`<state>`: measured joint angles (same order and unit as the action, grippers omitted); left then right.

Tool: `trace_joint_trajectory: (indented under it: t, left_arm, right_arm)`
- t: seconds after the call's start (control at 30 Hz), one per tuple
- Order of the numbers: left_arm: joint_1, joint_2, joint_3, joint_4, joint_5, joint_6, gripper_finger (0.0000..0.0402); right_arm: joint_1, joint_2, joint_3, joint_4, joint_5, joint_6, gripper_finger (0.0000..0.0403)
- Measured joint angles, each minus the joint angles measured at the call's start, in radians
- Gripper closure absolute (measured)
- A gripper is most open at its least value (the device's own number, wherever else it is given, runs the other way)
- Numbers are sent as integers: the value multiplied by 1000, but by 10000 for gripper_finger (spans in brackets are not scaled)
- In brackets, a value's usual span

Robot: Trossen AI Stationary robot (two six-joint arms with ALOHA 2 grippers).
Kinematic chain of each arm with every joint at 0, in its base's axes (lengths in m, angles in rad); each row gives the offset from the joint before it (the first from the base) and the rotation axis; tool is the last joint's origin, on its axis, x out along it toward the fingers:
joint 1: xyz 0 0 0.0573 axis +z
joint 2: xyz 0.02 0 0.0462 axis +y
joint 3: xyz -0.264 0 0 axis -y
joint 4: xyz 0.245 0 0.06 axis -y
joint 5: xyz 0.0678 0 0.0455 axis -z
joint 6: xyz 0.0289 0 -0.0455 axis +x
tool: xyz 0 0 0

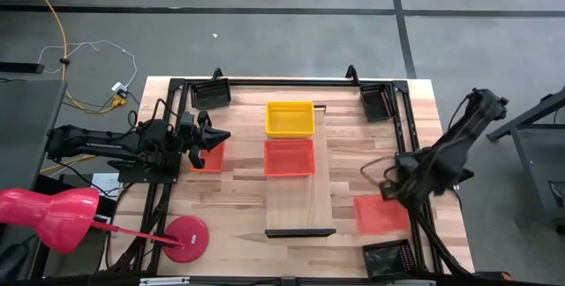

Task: Stack baskets on shelf by color
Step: Stack the bottom orange bin on top of the orange bin on the shelf

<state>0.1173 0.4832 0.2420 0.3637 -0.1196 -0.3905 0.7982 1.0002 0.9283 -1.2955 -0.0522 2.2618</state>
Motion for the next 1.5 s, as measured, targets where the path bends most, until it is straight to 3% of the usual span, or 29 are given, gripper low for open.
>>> trace_joint_trajectory:
  t: [0.13, 0.3, 0.5, 0.6, 0.77, 1.0, 1.5]
  left_arm:
    - [0, 0, 0, 0, 3, -1, 401]
    - [0, 0, 0, 0, 3, -1, 401]
    - [0, 1, 0, 0, 2, 0, 401]
    - [0, 1, 0, 0, 2, 0, 401]
    - [0, 1, 0, 0, 0, 0, 401]
    - [0, 1, 0, 0, 3, 0, 401]
    - [-1, 1, 0, -1, 30, -3, 401]
  right_arm:
    - [-17, -39, 185, -86, 200, -75, 402]
    - [-78, -16, 371, -49, 439, -240, 402]
    - [-243, 101, 485, 71, 601, -438, 402]
    - [-336, 173, 509, 184, 596, -551, 402]
    - [-475, 279, 541, 352, 476, -745, 403]
    - [-609, 366, 576, 377, 366, -865, 403]
    - [-690, 413, 576, 387, 262, -940, 403]
